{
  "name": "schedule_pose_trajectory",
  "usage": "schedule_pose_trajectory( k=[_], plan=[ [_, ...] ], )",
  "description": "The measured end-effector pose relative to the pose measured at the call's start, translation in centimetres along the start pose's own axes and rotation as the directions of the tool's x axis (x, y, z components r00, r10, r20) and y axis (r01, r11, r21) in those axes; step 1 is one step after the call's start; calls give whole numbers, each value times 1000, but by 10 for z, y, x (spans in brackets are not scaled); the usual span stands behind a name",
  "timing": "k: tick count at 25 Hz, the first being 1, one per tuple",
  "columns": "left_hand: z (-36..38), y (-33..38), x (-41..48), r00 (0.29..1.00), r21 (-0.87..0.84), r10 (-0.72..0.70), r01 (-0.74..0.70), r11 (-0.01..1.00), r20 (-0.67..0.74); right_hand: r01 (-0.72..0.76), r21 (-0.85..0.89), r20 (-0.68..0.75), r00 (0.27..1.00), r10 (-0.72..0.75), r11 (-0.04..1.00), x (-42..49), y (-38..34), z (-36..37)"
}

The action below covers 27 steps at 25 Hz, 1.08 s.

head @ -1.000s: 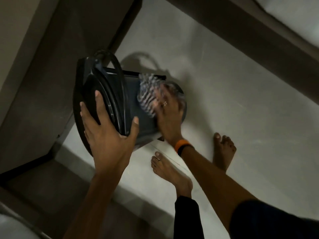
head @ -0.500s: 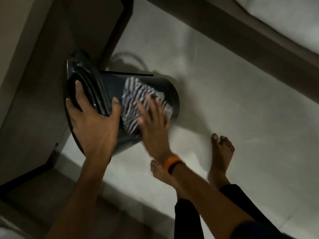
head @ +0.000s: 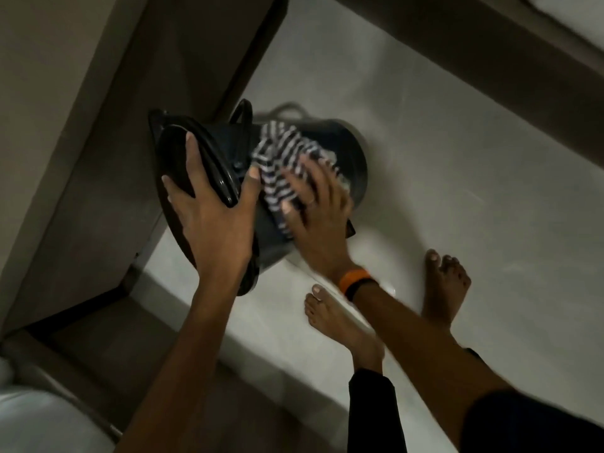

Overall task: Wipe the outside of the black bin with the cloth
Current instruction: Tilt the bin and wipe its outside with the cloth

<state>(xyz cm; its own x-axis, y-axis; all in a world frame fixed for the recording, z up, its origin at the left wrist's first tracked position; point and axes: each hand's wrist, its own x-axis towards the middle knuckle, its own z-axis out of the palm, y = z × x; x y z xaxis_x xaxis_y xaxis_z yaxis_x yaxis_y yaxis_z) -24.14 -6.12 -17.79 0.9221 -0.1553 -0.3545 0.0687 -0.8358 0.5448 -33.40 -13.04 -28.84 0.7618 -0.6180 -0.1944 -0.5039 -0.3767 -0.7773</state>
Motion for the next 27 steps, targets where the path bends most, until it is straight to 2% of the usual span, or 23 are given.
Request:
schedule_pose_trajectory(
  k=[1,2,3,4,6,9,11,12,13,14,15,17,18,19,20,22,24,25,27],
  plan=[
    [-2,-4,0,1000,11,22,-22,1000,17,-184,34,-24,983,185,982,23,16,-7],
    [-6,-9,-3,997,30,54,-56,998,59,-377,90,-20,925,380,922,47,31,-14],
    [-9,-14,-8,988,60,93,-101,993,121,-489,141,10,870,493,861,67,43,-21],
    [-9,-18,-13,975,93,127,-145,985,180,-535,169,54,844,534,828,79,47,-26],
    [-7,-17,-17,971,107,123,-148,983,207,-467,213,91,884,458,858,72,33,-29],
    [-2,5,-9,979,57,62,-75,996,196,-181,338,47,983,176,924,8,-11,-16],
    [-3,12,-3,979,22,39,-44,999,199,-33,450,29,999,22,892,-33,-29,-10],
    [-4,13,-4,978,-7,32,-31,1000,206,-10,458,33,999,-5,889,-36,-27,-12],
    [-7,12,-5,978,-34,20,-14,999,207,-22,417,28,1000,11,909,-28,-15,-13],
    [-9,11,-7,979,-52,6,5,999,201,-97,357,18,995,97,929,-15,3,-15],
    [-10,12,-7,981,-58,-11,23,998,192,-231,316,13,971,239,920,5,20,-19],
    [-6,19,-8,983,-28,-52,58,998,177,-509,353,60,850,524,785,41,50,-33],
    [-1,25,-7,981,0,-81,82,997,175,-579,364,104,804,586,730,49,56,-37],
    [2,31,-4,978,23,-122,119,993,167,-575,363,131,811,570,734,46,49,-38],
    [5,38,1,973,24,-171,169,985,152,-511,353,135,857,498,784,32,38,-34],
    [8,48,20,957,-82,-248,262,962,152,-272,395,102,962,253,877,-14,3,-20],
    [1,52,40,960,-187,-235,262,947,151,-74,439,78,996,44,895,-53,-22,-9],
    [-3,51,44,971,-155,-200,220,963,134,-46,426,63,998,21,903,-50,-20,-8],
    [-16,39,36,986,27,-50,46,999,160,-183,326,34,983,182,927,-14,2,-8]
  ],
)
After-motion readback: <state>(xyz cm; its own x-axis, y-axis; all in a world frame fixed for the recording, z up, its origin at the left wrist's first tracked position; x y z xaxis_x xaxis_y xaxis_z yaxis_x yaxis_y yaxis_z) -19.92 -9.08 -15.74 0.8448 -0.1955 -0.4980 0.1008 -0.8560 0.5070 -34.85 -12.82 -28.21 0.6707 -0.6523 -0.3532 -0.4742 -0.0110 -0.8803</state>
